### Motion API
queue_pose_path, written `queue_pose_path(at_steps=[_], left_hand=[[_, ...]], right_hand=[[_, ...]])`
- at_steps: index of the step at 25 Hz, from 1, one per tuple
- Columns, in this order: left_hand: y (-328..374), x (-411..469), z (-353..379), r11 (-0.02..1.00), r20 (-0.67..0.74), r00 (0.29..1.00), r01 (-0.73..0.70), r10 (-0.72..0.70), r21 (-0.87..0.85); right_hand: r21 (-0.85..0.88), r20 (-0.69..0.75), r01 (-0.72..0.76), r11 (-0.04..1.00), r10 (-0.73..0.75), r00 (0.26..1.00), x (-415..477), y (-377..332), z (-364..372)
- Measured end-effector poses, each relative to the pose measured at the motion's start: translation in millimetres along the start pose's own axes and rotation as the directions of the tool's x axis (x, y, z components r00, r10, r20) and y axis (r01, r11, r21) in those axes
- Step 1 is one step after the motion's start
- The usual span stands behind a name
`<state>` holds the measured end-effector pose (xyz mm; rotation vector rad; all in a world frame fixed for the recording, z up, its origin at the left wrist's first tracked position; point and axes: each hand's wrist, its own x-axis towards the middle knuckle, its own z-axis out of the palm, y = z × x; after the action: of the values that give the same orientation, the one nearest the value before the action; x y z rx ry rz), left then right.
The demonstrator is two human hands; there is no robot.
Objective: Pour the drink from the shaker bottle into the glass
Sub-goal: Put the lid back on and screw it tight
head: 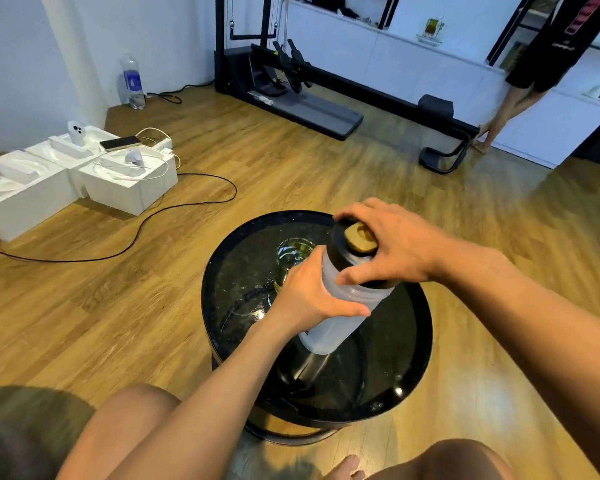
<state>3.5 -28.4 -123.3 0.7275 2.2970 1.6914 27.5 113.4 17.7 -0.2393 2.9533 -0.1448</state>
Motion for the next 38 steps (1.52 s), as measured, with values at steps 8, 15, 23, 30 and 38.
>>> queue_pose_path(at_steps=[8,15,23,30,38], left_hand=[[0.3,0.3,-1.2,0.995,0.072,0.997,-0.014,0.021,-0.102],[4.7,-1.7,2.4,0.997,0.000,1.000,-0.009,0.009,-0.077],[3.2,-4.7,4.6,0.999,-0.016,1.000,-0.014,0.013,-0.044],[4.4,-7.2,3.6,0.999,-0.039,0.999,0.003,-0.005,-0.045],[7.1,-7.1,5.4,0.999,-0.033,0.999,0.042,-0.042,0.008]], right_hand=[[-0.054,-0.022,0.168,0.984,-0.169,0.985,-6.3,8.6,20.4],[0.001,-0.192,-0.357,0.934,0.350,0.917,-0.7,-19.0,43.9],[-0.112,-0.119,0.041,0.993,-0.054,0.991,-12.5,-9.8,27.6],[-0.046,-0.145,-0.053,0.998,0.046,0.988,-4.9,-11.0,25.7],[-0.095,-0.158,-0.091,0.991,0.075,0.984,0.2,-15.0,27.0]])
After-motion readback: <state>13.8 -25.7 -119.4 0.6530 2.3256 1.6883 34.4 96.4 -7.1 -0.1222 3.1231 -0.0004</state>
